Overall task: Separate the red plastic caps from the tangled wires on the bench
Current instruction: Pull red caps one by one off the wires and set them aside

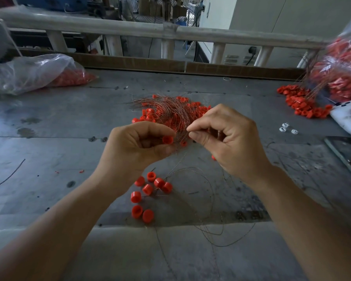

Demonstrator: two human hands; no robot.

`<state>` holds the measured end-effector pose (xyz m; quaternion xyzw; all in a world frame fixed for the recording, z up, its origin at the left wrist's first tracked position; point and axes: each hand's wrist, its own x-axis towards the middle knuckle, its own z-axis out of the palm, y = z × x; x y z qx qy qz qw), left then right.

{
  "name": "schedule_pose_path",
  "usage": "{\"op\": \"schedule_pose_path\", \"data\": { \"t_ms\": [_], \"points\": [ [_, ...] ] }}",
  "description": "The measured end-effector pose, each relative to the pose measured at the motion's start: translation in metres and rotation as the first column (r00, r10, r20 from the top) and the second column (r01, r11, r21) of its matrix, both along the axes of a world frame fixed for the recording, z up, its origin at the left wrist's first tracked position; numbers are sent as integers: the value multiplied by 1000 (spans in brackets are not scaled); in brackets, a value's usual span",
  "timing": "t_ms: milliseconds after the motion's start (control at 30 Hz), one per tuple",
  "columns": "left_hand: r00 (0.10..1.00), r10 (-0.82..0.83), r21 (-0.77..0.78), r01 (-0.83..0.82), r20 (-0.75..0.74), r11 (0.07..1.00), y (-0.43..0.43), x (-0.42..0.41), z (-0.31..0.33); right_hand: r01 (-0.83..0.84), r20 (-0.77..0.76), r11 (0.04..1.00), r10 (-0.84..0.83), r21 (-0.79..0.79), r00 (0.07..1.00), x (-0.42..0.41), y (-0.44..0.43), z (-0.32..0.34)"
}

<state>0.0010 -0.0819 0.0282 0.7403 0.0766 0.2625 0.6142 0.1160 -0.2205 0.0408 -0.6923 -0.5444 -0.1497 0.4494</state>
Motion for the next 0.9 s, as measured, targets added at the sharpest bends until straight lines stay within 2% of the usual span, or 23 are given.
{"op": "schedule_pose_path", "data": {
  "t_ms": [200,400,533,900],
  "points": [
    [1000,-25,-28,25,15,999,-2,0,1,1,17,1000,0,-6,1000,-3,1,-1],
    [999,30,-5,-30,-18,1000,0,-1,-1,-17,4,999,17,-34,1000,-5,1,-4],
    [1000,5,-52,-6,-7,999,0,1,-3,-12,-3,999,12,-45,1000,-5,1,-4],
    [999,26,8,-26,23,1000,-6,-1,0,-36,-37,999,35,-36,999,-11,2,-4]
  ]
}}
